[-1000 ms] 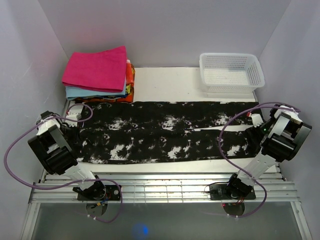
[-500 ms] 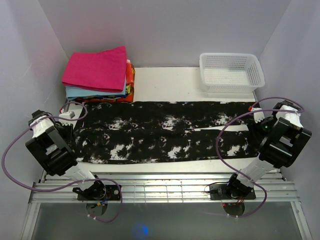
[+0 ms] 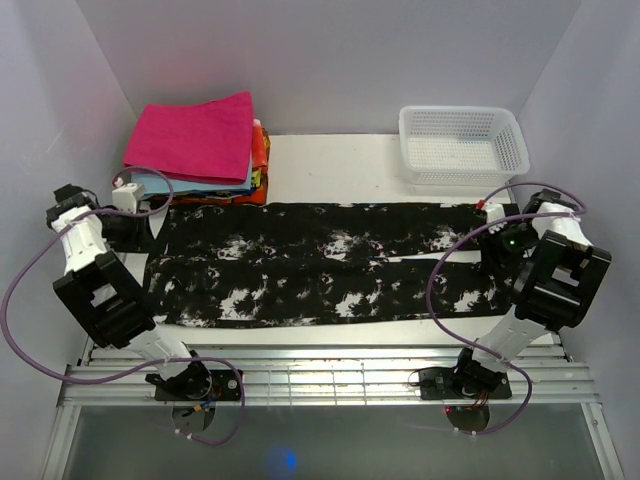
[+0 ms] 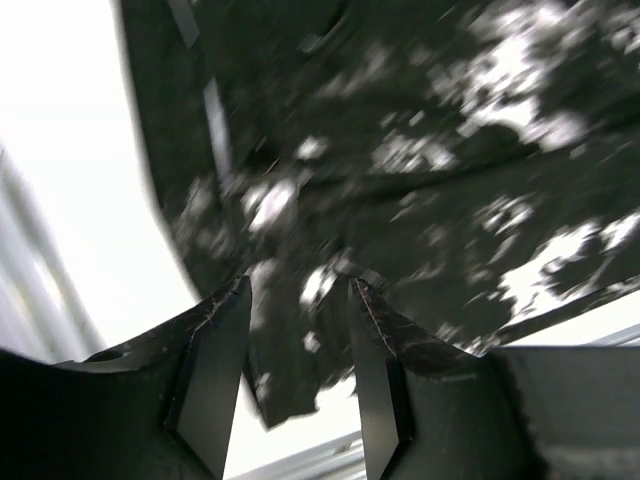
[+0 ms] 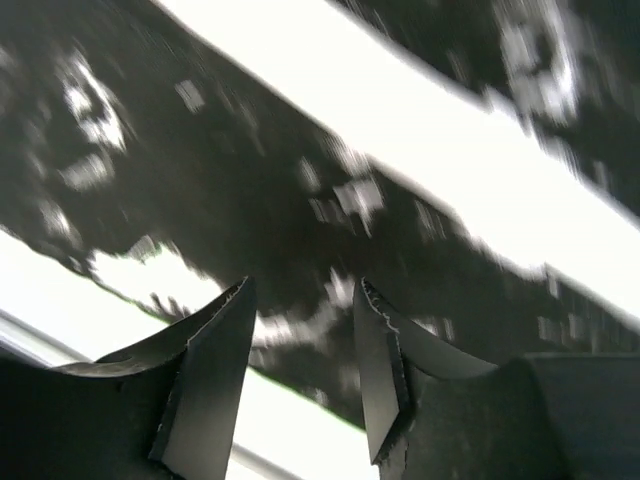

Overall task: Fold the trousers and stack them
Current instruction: Flatten the trousers out

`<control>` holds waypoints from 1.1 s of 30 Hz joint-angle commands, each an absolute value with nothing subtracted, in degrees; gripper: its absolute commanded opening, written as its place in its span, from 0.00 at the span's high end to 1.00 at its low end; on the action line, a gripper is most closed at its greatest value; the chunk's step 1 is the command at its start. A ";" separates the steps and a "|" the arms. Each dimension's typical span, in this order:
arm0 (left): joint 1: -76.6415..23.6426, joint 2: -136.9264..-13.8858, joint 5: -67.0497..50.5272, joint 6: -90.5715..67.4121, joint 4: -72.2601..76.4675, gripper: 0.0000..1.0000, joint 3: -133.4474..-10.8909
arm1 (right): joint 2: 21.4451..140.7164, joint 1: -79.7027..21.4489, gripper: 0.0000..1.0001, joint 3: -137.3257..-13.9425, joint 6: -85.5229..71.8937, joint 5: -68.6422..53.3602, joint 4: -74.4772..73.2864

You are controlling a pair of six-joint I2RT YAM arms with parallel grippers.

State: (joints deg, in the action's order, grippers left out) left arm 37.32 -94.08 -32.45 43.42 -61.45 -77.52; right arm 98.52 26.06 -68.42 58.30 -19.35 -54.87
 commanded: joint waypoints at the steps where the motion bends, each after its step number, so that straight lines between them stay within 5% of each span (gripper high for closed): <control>1: 31.66 -95.53 -37.18 37.63 -59.95 0.46 -79.37 | 97.65 20.31 0.51 -65.41 54.94 -20.58 -51.25; 12: 28.56 -98.79 -24.27 40.16 -48.44 0.60 -62.52 | 94.67 15.82 0.64 -45.20 58.35 -13.98 -44.03; 18: 33.83 -100.28 -20.48 47.54 -52.28 0.65 -63.45 | 85.88 15.20 0.66 -40.51 65.29 -13.62 -51.67; 24: 34.89 -100.63 -23.53 47.13 -55.63 0.59 -76.62 | 87.52 16.00 0.63 -60.35 61.89 -24.93 -57.82; 33: 29.54 -107.48 -34.18 39.12 -55.21 0.57 -85.78 | 109.49 13.36 0.62 -89.35 48.87 -29.36 -51.86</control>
State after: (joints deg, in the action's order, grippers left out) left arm 31.35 -105.41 -28.14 42.54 -55.66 -84.97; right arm 104.42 14.68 -84.25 53.98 -26.46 -52.23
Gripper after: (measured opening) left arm 0.434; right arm 0.378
